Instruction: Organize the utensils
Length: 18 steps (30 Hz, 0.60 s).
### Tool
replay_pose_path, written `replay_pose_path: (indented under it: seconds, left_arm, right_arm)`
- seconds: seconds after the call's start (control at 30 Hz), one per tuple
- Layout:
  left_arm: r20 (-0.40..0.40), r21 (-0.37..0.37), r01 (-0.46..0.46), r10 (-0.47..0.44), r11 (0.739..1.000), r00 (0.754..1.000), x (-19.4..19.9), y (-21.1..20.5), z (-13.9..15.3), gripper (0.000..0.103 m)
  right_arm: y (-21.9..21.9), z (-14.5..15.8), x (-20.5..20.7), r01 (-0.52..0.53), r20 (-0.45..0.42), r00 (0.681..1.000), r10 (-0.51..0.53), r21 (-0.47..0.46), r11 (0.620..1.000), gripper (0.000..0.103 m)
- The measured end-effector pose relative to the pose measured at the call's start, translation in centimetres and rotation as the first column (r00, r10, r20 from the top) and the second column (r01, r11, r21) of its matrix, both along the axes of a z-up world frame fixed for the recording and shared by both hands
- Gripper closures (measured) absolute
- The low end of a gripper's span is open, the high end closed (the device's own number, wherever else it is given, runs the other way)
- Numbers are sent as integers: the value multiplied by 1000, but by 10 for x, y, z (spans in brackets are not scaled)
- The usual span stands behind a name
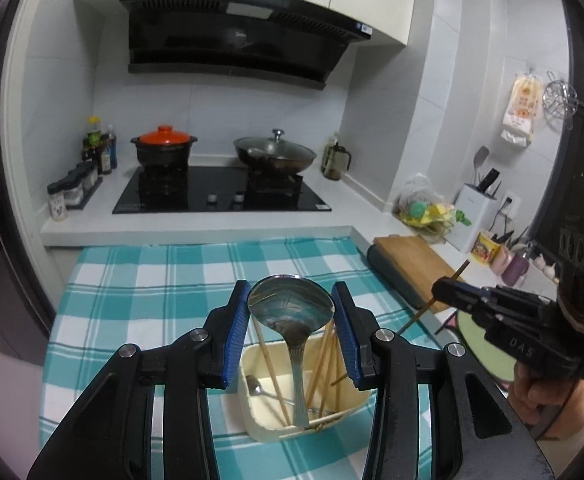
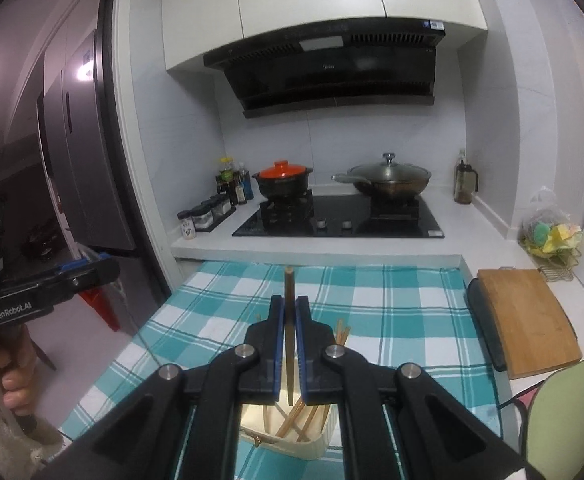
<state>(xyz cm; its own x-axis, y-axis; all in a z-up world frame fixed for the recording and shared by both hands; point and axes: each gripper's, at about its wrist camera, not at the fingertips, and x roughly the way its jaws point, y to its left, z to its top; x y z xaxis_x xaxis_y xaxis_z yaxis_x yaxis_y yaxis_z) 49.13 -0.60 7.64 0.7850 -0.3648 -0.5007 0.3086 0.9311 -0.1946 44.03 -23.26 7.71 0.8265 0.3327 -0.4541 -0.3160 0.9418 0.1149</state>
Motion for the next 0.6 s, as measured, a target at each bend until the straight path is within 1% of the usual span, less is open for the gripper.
replay_pose_path:
  seconds: [0.1,0.17,0.23,0.3,0.37,0.4,0.43,0.47,0.5,0.6]
  left_arm:
    - [-87,20,0,1,1000,996,32,-14,-31,62]
    - [-144,32,-2,7,999,990,49,-21,-55,62]
    - [-197,46,-6,15,999,980,62,-26,-81,62]
    - [-240,69,-9,25,998,970,72,-31,-102,60]
    - [-276,92,-22,47,995,960,79,-35,-118,59]
    - [-282,94,-33,59,995,958,79,-34,-122,52]
    - [-285,89,-45,69,995,956,77,-31,-122,45]
    - [-280,78,-56,76,995,957,73,-27,-120,33]
    - [-265,72,-66,82,995,961,67,-22,-115,25]
    - [-221,93,-74,93,993,971,49,-10,-105,17]
  right_arm:
    - [9,-30,33,-22,-109,994,20,-17,1000,97]
    - [12,-54,54,-25,-189,982,20,-22,999,97]
    - [15,-79,73,-35,-259,965,32,-6,999,97]
    - [16,-100,86,-43,-301,953,45,14,999,97]
    - [17,-116,98,-52,-330,942,63,41,998,94]
    - [17,-122,103,-45,-331,942,60,50,998,91]
    - [17,-125,106,-48,-325,943,67,66,997,78]
    - [16,-126,108,-48,-313,947,71,80,996,61]
    - [13,-124,105,-37,-289,955,61,89,995,58]
    - [9,-113,89,-36,-229,972,52,75,997,58]
